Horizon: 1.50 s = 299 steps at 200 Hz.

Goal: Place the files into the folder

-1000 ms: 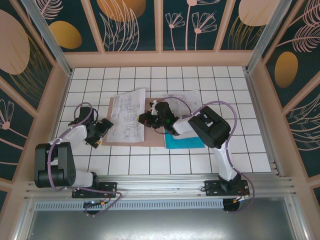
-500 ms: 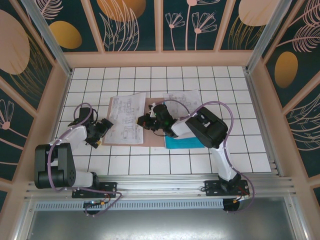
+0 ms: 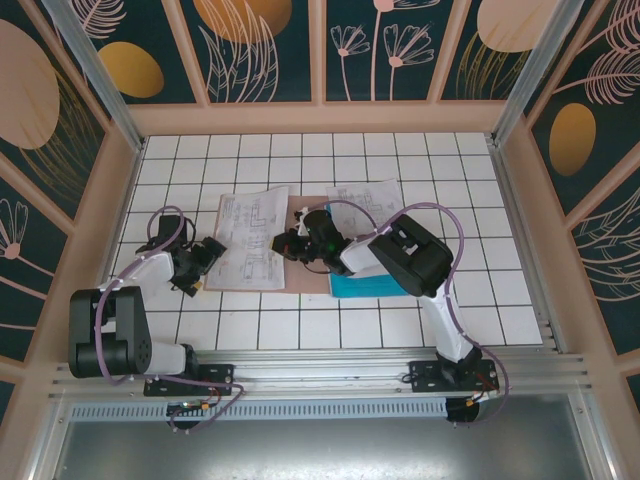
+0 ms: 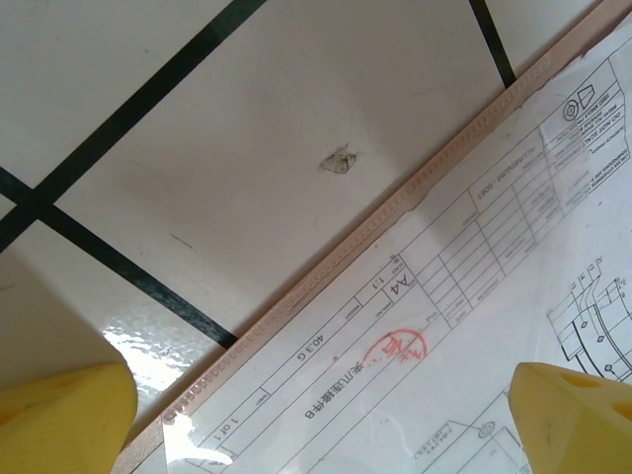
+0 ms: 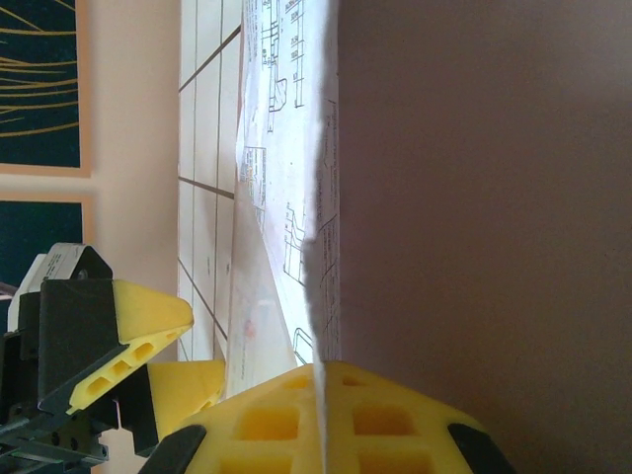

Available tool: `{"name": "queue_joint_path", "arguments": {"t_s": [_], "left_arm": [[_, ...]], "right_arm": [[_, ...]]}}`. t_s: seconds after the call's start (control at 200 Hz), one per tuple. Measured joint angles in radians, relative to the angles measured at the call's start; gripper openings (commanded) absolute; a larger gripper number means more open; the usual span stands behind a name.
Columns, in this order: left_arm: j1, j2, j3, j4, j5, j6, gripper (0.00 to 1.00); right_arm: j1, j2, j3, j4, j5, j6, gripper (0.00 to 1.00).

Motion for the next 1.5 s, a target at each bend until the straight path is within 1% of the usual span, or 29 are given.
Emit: {"name": "queue_joint_path", "arguments": {"t_s": [0.415, 0.43, 0.455, 0.46, 0.47, 0.485, 0.49, 0.575, 0.666, 0.766, 0.901, 1.036, 1.141, 1.226, 1.311, 1.496], "left_arm": [[0.0, -0.003, -0.006, 0.007, 0.002, 0.0, 0.97], [0.0, -0.004, -0.006, 0.008, 0.002, 0.0, 0.97], [0.0, -0.004, -0.006, 0.008, 0.002, 0.0, 0.97], [0.0, -0.004, -0.006, 0.008, 0.002, 0.0, 0.97], [0.0, -0.004, -0.006, 0.008, 0.002, 0.0, 0.97], [0.0, -0.004, -0.006, 0.008, 0.002, 0.0, 0.97], [0.0, -0.004, -0.006, 0.008, 0.002, 0.0, 0.97], [0.0, -0.005, -0.006, 0.008, 0.003, 0.0, 0.97], [0.0, -0.008, -0.01, 0.011, 0.004, 0.0, 0.96], [0.0, -0.013, -0.014, 0.016, 0.007, 0.0, 0.96], [0.0, -0.02, -0.018, 0.021, 0.019, 0.0, 0.96], [-0.012, -0.023, -0.019, 0.028, 0.031, 0.0, 0.97], [-0.06, -0.023, -0.019, 0.041, 0.039, -0.002, 0.96], [-0.109, -0.023, -0.019, 0.05, 0.068, -0.021, 0.96], [-0.15, -0.023, -0.027, 0.06, 0.106, -0.046, 0.96], [-0.203, -0.027, -0.04, 0.096, 0.109, -0.097, 0.96]], "right_arm": [[0.01, 0.001, 0.014, -0.036, 0.011, 0.001, 0.0], [0.01, 0.001, 0.016, -0.043, 0.013, 0.001, 0.03], [0.011, 0.001, 0.021, -0.056, 0.018, 0.001, 0.12], [0.011, 0.001, 0.021, -0.058, 0.018, 0.001, 0.12], [0.012, 0.001, 0.024, -0.064, 0.02, 0.002, 0.16], [0.012, 0.001, 0.027, -0.076, 0.023, 0.0, 0.18], [0.012, 0.001, 0.029, -0.079, 0.023, 0.001, 0.21], [0.014, -0.011, 0.049, -0.125, 0.034, 0.01, 0.41], [0.019, -0.054, 0.064, -0.217, 0.069, 0.005, 0.55], [0.018, -0.113, 0.072, -0.351, 0.122, 0.003, 0.64], [0.002, -0.189, 0.125, -0.571, 0.202, 0.002, 0.67], [-0.05, -0.287, 0.127, -0.703, 0.266, 0.0, 0.67], [-0.096, -0.368, 0.092, -0.74, 0.295, 0.0, 0.64], [-0.121, -0.421, 0.063, -0.764, 0.32, 0.004, 0.64], [-0.125, -0.449, 0.047, -0.787, 0.343, 0.008, 0.64], [-0.129, -0.48, -0.003, -0.806, 0.381, 0.037, 0.63]]}}
